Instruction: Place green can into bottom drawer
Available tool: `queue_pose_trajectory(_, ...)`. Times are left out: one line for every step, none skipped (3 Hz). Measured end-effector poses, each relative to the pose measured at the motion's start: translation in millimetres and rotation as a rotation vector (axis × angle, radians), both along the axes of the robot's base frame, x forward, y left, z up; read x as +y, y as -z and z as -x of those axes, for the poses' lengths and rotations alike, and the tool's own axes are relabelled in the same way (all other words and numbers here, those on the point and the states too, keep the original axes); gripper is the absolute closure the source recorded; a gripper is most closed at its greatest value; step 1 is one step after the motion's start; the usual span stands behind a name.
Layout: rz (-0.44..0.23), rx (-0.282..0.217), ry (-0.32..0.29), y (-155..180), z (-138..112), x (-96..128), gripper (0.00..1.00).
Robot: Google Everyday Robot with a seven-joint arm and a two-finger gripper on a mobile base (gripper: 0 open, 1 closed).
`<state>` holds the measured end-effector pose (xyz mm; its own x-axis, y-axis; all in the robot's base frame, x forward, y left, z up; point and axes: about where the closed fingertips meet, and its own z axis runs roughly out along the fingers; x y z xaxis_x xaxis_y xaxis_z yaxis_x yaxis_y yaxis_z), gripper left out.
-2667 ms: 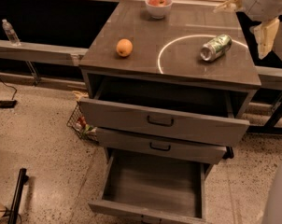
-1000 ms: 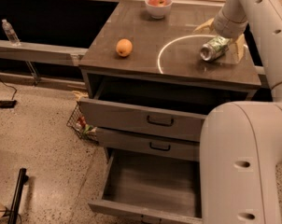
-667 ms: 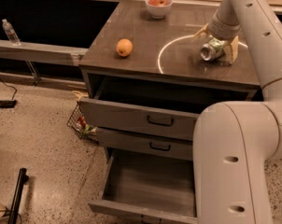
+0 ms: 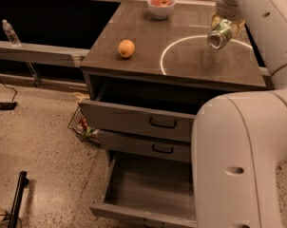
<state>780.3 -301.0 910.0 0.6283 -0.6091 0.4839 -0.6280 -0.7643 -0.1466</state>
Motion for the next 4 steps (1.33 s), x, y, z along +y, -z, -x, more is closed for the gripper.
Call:
queue_pose_trajectory(-0.062, -0.015, 0.087, -36.1, 47.1, -0.9, 0.95)
queue_pose_trajectory(-0.340, -0.123, 0.213, -83.5, 131.3, 5.9, 1.00)
queue_pose_trajectory(-0.621, -0.170, 0.290, -86.1, 173.7, 39.3, 1.00)
queue_pose_trajectory(-0.745, -0.138, 0.383, -59.6, 194.2, 36.9, 1.00)
